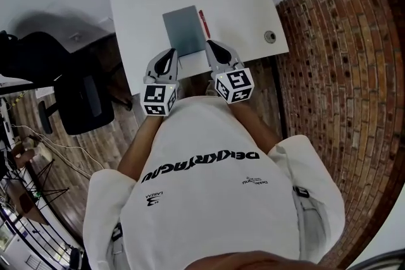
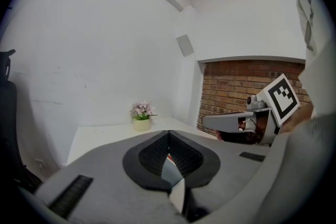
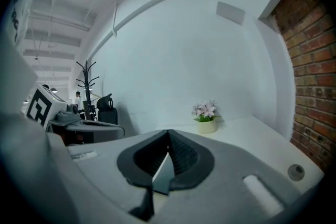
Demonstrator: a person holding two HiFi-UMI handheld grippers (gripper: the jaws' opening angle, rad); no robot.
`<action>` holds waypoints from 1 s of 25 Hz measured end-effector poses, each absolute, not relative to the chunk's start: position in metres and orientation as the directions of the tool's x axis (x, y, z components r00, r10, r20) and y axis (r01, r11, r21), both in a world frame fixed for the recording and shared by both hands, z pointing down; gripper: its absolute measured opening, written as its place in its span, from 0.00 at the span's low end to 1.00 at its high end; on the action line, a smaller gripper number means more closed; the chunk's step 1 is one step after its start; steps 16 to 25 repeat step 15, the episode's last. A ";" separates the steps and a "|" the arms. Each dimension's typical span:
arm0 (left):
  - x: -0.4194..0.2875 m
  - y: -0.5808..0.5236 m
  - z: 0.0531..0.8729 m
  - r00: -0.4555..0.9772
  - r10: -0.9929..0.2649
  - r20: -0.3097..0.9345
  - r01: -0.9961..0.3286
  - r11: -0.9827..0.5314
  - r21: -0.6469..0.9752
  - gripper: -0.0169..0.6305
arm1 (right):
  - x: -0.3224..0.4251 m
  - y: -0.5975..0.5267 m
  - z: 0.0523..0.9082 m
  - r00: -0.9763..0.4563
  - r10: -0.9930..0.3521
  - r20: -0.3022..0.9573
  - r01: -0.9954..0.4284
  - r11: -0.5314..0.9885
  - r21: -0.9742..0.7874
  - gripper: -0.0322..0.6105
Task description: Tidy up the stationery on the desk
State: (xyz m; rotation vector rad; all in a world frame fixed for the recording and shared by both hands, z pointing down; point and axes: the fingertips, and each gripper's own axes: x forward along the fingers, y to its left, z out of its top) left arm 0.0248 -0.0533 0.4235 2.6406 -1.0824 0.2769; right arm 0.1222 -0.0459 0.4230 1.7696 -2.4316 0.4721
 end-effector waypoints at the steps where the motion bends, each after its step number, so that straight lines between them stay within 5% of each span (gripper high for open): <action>1: 0.025 -0.053 0.424 0.701 -0.656 0.280 -0.709 -0.683 0.176 0.02 | 0.124 -0.046 0.424 -0.318 -0.912 0.260 -0.942 0.274 -0.194 0.05; 25: 0.013 -0.055 0.426 0.698 -0.658 0.284 -0.711 -0.682 0.169 0.02 | 0.116 -0.050 0.427 -0.300 -0.914 0.274 -0.948 0.255 -0.189 0.05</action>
